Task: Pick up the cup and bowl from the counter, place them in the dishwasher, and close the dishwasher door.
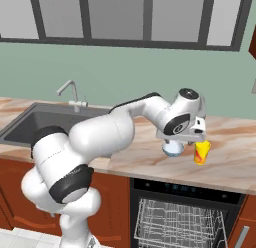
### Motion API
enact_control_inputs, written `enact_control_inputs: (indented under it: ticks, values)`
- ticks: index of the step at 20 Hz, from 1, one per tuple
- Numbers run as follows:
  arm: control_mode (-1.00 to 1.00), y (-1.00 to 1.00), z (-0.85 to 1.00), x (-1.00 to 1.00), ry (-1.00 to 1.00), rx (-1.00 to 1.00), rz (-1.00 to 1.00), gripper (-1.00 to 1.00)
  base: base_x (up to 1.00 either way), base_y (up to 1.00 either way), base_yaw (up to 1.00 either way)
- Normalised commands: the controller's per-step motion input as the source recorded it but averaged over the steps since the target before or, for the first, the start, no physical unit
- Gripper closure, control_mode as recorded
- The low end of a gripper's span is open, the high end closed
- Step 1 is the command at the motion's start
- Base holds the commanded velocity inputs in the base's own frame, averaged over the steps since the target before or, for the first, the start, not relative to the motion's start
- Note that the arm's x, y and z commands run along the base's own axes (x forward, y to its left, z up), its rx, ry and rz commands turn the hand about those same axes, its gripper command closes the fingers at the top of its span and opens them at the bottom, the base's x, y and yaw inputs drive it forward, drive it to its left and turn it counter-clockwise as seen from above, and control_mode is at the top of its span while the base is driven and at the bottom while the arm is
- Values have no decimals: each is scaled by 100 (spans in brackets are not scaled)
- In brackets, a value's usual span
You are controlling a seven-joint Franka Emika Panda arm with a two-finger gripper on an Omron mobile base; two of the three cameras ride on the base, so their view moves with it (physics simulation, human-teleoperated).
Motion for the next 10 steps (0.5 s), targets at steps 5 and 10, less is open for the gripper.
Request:
enact_control_inputs:
  ticks: [5,10]
  values:
    - [-100,-23,-20,32,4,0,0,-100,0,0,0]
    - [-100,-26,-17,34,3,0,0,-100,0,0,0]
